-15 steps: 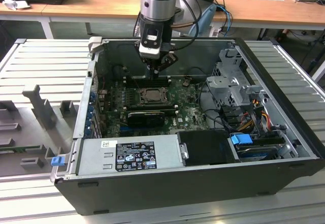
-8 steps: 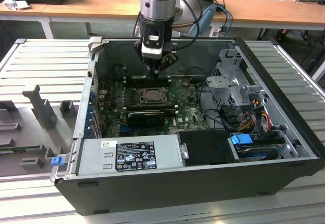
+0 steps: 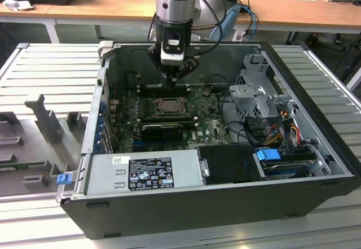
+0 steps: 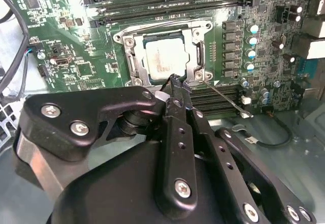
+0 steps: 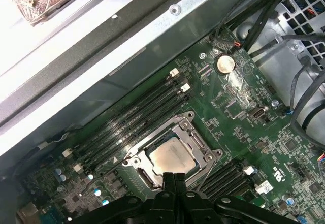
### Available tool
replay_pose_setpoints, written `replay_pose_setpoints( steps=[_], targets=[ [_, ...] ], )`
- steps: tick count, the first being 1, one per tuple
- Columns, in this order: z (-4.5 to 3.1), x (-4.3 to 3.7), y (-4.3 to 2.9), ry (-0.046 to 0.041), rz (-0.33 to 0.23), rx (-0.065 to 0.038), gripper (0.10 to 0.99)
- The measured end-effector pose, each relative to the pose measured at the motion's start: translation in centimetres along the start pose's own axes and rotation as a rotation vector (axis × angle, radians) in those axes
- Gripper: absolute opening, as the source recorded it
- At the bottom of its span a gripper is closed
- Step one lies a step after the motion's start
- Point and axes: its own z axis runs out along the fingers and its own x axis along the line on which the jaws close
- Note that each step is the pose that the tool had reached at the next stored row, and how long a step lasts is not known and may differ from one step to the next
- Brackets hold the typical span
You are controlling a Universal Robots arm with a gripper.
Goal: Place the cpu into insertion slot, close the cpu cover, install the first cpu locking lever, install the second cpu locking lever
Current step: 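Install the first cpu locking lever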
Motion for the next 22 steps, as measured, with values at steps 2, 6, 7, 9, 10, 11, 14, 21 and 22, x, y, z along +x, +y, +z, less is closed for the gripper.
replay_pose_setpoints(
  steps=[2,6,7,9,10,11,14,21,22],
  targets=[
    [0.0,0.0,0.0,0.0,-0.021,0.0,0.106],
    [0.0,0.0,0.0,-0.0001,-0.045,0.0,0.106],
    [0.0,0.0,0.0,-0.0001,-0.052,0.0,0.106],
    [0.0,0.0,0.0,-0.0001,-0.064,0.0,0.106],
    [0.0,0.0,0.0,-0.0001,-0.07,0.0,0.106],
    [0.0,0.0,0.0,-0.0001,-0.079,0.0,0.106],
    [0.0,0.0,0.0,-0.0002,-0.101,0.0,0.106],
    [0.0,0.0,-0.02,-0.0003,-0.199,0.001,0.106],
    [0.0,0.0,-0.02,-0.0004,-0.217,0.001,0.106]
  ],
)
